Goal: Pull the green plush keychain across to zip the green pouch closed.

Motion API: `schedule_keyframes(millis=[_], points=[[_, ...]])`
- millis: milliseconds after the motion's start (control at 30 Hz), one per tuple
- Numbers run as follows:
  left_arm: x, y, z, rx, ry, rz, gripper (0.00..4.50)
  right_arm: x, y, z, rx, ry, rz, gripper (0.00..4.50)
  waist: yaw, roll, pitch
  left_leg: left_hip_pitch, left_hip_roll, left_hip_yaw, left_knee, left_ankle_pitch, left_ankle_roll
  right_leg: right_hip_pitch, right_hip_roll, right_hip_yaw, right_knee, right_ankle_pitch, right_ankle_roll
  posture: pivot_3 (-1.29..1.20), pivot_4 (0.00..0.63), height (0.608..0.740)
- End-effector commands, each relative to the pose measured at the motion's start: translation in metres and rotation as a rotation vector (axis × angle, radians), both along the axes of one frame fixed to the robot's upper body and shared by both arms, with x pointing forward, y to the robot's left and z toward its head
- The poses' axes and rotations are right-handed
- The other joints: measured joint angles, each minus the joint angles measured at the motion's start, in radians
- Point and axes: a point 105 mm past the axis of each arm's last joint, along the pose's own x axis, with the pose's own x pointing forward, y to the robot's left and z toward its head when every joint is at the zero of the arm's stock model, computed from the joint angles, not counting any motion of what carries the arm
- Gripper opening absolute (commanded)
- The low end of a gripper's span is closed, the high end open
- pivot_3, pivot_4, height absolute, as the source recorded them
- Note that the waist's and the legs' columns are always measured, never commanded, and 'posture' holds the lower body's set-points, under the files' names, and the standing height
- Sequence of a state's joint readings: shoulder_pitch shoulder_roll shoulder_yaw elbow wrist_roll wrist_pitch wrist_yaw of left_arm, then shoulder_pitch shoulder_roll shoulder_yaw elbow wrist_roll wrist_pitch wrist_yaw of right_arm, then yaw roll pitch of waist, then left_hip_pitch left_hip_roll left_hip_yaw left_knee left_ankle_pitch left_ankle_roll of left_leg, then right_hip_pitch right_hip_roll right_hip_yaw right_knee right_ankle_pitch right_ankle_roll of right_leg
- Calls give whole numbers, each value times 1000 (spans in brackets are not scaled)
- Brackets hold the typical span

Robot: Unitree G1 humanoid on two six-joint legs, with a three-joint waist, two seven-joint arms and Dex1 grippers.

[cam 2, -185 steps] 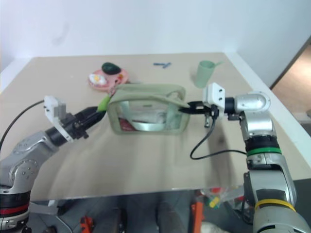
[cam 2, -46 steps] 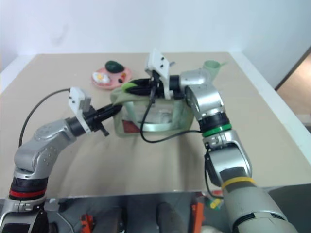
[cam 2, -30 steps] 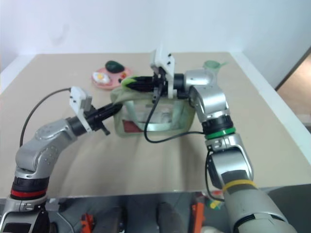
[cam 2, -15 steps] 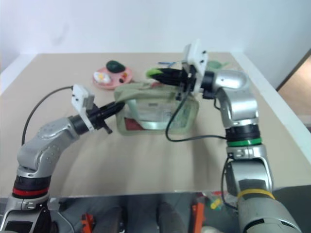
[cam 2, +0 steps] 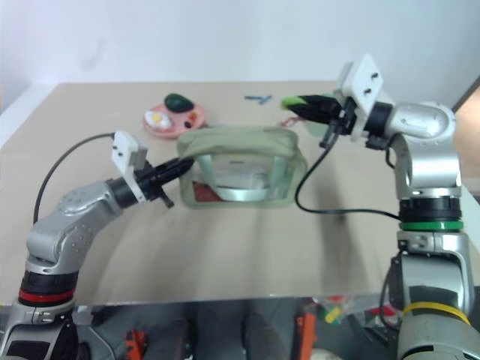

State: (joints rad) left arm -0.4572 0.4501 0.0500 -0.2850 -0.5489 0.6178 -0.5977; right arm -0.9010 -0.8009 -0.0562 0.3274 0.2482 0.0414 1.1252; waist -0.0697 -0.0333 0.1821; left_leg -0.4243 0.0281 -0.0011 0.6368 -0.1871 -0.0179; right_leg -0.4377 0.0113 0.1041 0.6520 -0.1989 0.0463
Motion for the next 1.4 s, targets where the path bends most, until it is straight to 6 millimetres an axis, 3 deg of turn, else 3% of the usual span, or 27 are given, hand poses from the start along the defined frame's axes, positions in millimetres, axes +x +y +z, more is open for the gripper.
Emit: schedule_keyframes(millis=[33,267,733,833,967,1100,1400], points=[[0,5,8,13,-35,17,0,-3,-31,10,-33,-64,-113,38,0,0,0,0,0,0,0,0,0,0,0,0,0,0,0,0,150,740],[1,7,5,24,-30,27,0,2,-51,-10,-129,-25,-227,38,-2,0,0,1,0,1,0,0,0,0,0,1,0,0,0,0,150,740],[1,8,7,17,-40,44,0,23,-12,-106,-261,161,-198,38,-4,0,0,2,0,2,1,0,0,1,0,3,0,1,2,0,150,740],[1,8,7,15,-42,50,0,23,-8,-118,-253,178,-189,38,-4,0,0,2,0,2,1,0,0,1,0,3,0,1,2,0,150,740],[-1,7,5,29,-35,44,0,26,-4,-115,-177,166,-201,38,-7,0,0,2,0,2,1,0,0,1,0,3,0,2,2,0,150,740],[-3,5,4,18,-15,18,0,28,-11,-90,-28,175,-231,38,-7,0,0,3,0,2,1,0,0,2,1,3,0,2,2,0,150,740],[0,15,24,11,-50,17,3146,0,-37,-28,161,121,-270,3157,-6,0,0,2,0,2,1,0,0,1,1,3,0,2,2,0,150,740]])
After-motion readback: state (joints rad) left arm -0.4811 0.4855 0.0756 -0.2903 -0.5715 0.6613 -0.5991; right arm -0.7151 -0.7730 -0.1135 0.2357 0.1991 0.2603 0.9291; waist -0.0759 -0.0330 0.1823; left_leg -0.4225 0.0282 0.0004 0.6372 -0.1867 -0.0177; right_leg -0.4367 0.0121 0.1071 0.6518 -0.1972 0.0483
